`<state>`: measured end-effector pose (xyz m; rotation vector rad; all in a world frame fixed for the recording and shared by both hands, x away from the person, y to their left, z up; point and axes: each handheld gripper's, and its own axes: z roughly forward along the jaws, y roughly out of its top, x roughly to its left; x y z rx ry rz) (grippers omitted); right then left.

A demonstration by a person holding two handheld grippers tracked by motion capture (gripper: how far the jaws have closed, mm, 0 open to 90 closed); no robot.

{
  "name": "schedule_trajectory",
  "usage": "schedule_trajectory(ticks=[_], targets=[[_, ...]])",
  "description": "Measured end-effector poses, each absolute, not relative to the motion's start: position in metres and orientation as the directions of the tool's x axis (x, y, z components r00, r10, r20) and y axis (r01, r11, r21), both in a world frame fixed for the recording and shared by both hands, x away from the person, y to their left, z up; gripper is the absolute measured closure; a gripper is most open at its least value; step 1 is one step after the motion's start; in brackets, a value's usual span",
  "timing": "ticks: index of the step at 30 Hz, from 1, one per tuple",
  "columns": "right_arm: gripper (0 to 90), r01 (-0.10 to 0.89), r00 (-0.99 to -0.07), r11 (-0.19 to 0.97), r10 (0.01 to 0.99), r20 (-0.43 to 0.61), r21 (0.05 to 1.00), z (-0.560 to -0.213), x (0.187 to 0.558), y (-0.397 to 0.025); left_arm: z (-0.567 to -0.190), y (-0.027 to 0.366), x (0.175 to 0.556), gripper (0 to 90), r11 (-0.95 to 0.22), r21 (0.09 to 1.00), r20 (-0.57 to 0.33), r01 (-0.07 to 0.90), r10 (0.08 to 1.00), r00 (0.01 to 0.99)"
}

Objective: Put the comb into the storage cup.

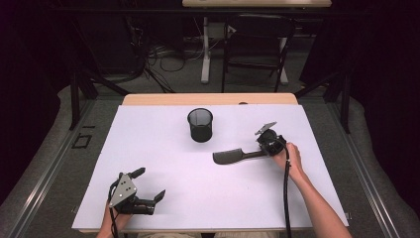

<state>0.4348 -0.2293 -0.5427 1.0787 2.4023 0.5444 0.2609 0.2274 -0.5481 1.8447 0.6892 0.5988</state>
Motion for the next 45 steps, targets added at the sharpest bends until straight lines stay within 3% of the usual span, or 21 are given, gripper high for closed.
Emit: schedule_trajectory(ticks=[26, 33, 37, 40, 41, 45], targets=[[89.2, 0.592, -0.606, 0.596, 0.773, -0.188, 0.543, -0.541, 0.405, -0.237, -0.548, 0.227, 0.260, 0.0, -0.308, 0.934, 0.090, 0.183, 0.697, 0.712], [75.8, 0.566, -0.605, 0.610, 0.764, -0.224, 0.555, -0.532, 0.401, -0.244, -0.548, 0.227, 0.260, 0.0, -0.310, 0.933, 0.090, 0.184, 0.694, 0.714], [60.9, 0.553, -0.622, 0.616, 0.753, -0.214, 0.560, -0.528, 0.399, -0.248, -0.548, 0.227, 0.260, 0.0, -0.311, 0.933, 0.092, 0.182, 0.693, 0.715], [55.8, 0.551, -0.628, 0.619, 0.749, -0.210, 0.560, -0.525, 0.398, -0.248, -0.548, 0.227, 0.260, 0.0, -0.310, 0.933, 0.090, 0.184, 0.694, 0.715], [47.7, 0.544, -0.642, 0.629, 0.738, -0.207, 0.556, -0.522, 0.397, -0.248, -0.548, 0.227, 0.260, 0.0, -0.309, 0.933, 0.089, 0.184, 0.693, 0.715], [40.4, 0.539, -0.652, 0.631, 0.732, -0.199, 0.558, -0.518, 0.395, -0.247, -0.548, 0.226, 0.260, 0.0, -0.310, 0.933, 0.089, 0.183, 0.691, 0.718]])
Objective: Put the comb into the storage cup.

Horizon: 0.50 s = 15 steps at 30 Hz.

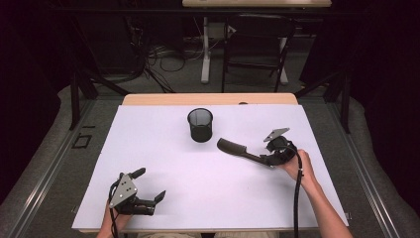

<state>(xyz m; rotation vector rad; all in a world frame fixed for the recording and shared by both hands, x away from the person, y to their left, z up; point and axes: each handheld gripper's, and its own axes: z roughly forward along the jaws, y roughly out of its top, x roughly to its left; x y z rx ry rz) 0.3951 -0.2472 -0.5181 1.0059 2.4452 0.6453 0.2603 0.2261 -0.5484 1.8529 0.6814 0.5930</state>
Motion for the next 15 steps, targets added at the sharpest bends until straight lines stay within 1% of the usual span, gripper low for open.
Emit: schedule_trajectory(ticks=[2, 6, 7, 9, 10, 15], targets=[[38.7, 0.535, -0.659, 0.640, 0.725, -0.202, 0.552, -0.516, 0.395, -0.247, -0.548, 0.226, 0.260, 0.0, -0.312, 0.932, 0.090, 0.183, 0.690, 0.718], [27.4, 0.532, -0.661, 0.638, 0.724, -0.198, 0.558, -0.510, 0.393, -0.248, -0.548, 0.227, 0.260, 0.0, -0.310, 0.933, 0.091, 0.182, 0.693, 0.715], [27.4, 0.532, -0.661, 0.638, 0.724, -0.198, 0.558, -0.510, 0.393, -0.248, -0.548, 0.227, 0.260, 0.0, -0.310, 0.933, 0.091, 0.182, 0.693, 0.715], [22.4, 0.518, -0.677, 0.647, 0.710, -0.194, 0.559, -0.507, 0.392, -0.247, -0.548, 0.227, 0.260, 0.0, -0.309, 0.933, 0.090, 0.183, 0.694, 0.715], [22.4, 0.518, -0.677, 0.647, 0.710, -0.194, 0.559, -0.507, 0.392, -0.247, -0.548, 0.227, 0.260, 0.0, -0.309, 0.933, 0.090, 0.183, 0.694, 0.715], [16.0, 0.495, -0.702, 0.667, 0.684, -0.195, 0.557, -0.502, 0.390, -0.244, -0.548, 0.227, 0.260, 0.0, -0.310, 0.933, 0.092, 0.182, 0.694, 0.714]])
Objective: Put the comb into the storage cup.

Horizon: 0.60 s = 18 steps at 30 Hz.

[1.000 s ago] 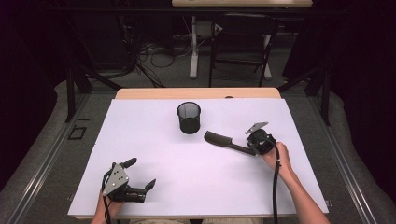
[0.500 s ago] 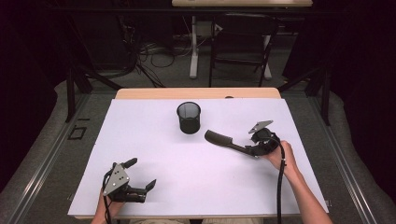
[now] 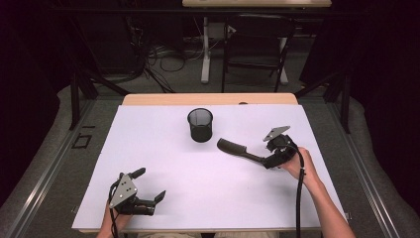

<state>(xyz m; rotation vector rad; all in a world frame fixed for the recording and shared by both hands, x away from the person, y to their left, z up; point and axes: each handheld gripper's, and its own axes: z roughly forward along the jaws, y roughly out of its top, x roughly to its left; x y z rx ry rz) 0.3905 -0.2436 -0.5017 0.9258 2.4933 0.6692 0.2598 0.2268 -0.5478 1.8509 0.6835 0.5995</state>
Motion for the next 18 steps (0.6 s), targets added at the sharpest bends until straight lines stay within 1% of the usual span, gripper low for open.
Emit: schedule_trajectory(ticks=[4, 6, 7, 8, 9, 10, 13, 14, 18], targets=[[14.9, 0.478, -0.719, 0.679, 0.667, -0.195, 0.558, -0.499, 0.390, -0.241, -0.548, 0.227, 0.260, 0.0, -0.309, 0.933, 0.090, 0.183, 0.695, 0.714], [11.6, 0.471, -0.733, 0.690, 0.653, -0.191, 0.550, -0.498, 0.391, -0.240, -0.548, 0.226, 0.260, 0.0, -0.311, 0.933, 0.092, 0.182, 0.693, 0.715], [11.6, 0.471, -0.733, 0.690, 0.653, -0.191, 0.550, -0.498, 0.391, -0.240, -0.548, 0.226, 0.260, 0.0, -0.311, 0.933, 0.092, 0.182, 0.693, 0.715], [8.8, 0.471, -0.742, 0.698, 0.644, -0.186, 0.539, -0.498, 0.391, -0.237, -0.548, 0.226, 0.260, 0.0, -0.312, 0.932, 0.091, 0.183, 0.692, 0.717], [8.8, 0.471, -0.742, 0.698, 0.644, -0.186, 0.539, -0.498, 0.391, -0.237, -0.548, 0.226, 0.260, 0.0, -0.312, 0.932, 0.091, 0.183, 0.692, 0.717], [3.7, 0.456, -0.758, 0.717, 0.624, -0.192, 0.527, -0.498, 0.392, -0.234, -0.548, 0.226, 0.260, 0.0, -0.312, 0.933, 0.091, 0.182, 0.691, 0.717], [1.3, 0.460, -0.767, 0.729, 0.614, -0.187, 0.508, -0.498, 0.393, -0.231, -0.548, 0.226, 0.260, 0.0, -0.311, 0.933, 0.091, 0.182, 0.691, 0.717], [0.0, 0.437, -0.780, 0.751, 0.590, -0.207, 0.496, -0.499, 0.395, -0.228, -0.548, 0.226, 0.260, 0.0, -0.311, 0.933, 0.090, 0.182, 0.691, 0.717], [0.0, 0.429, -0.797, 0.768, 0.570, -0.202, 0.476, -0.500, 0.398, -0.224, -0.548, 0.226, 0.260, 0.0, -0.311, 0.933, 0.090, 0.183, 0.691, 0.717]])
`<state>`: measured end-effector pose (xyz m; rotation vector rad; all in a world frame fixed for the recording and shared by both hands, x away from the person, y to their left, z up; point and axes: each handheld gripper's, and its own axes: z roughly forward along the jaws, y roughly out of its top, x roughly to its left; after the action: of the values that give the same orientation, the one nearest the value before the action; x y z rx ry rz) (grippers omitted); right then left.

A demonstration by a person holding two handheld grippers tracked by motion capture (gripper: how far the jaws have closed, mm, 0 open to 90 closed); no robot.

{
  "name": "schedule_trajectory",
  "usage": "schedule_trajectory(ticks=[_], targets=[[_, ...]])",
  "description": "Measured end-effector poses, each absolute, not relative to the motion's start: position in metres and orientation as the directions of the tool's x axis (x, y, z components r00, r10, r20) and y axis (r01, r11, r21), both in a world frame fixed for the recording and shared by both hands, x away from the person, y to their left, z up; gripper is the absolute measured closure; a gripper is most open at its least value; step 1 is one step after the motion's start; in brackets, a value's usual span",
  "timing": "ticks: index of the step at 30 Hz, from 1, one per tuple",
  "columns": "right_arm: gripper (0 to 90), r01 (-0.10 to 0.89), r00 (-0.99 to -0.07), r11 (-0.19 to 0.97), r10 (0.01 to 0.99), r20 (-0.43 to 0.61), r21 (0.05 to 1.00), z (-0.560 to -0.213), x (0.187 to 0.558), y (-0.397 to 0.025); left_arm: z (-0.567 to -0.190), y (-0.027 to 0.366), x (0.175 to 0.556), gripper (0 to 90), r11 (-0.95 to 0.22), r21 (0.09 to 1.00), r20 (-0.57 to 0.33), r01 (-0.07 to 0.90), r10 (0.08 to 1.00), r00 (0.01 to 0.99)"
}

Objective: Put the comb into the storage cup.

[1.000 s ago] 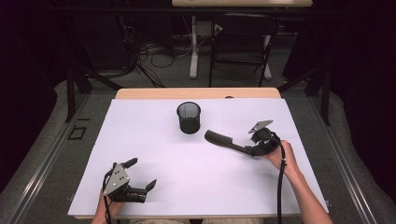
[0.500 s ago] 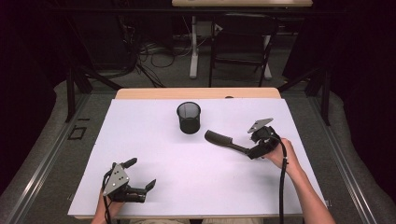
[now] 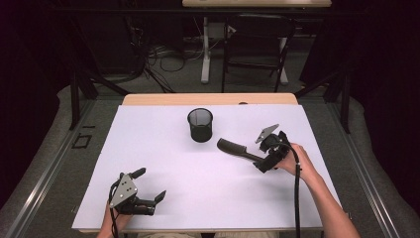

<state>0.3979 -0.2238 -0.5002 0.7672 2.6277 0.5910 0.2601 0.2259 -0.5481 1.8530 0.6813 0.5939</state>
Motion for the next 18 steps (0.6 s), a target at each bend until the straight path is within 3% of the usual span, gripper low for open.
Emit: schedule_trajectory(ticks=[18], targets=[[0.0, 0.401, -0.854, 0.842, 0.486, -0.185, 0.360, -0.503, 0.417, -0.195, -0.548, 0.225, 0.261, 0.0, -0.316, 0.931, 0.093, 0.182, 0.688, 0.720]])
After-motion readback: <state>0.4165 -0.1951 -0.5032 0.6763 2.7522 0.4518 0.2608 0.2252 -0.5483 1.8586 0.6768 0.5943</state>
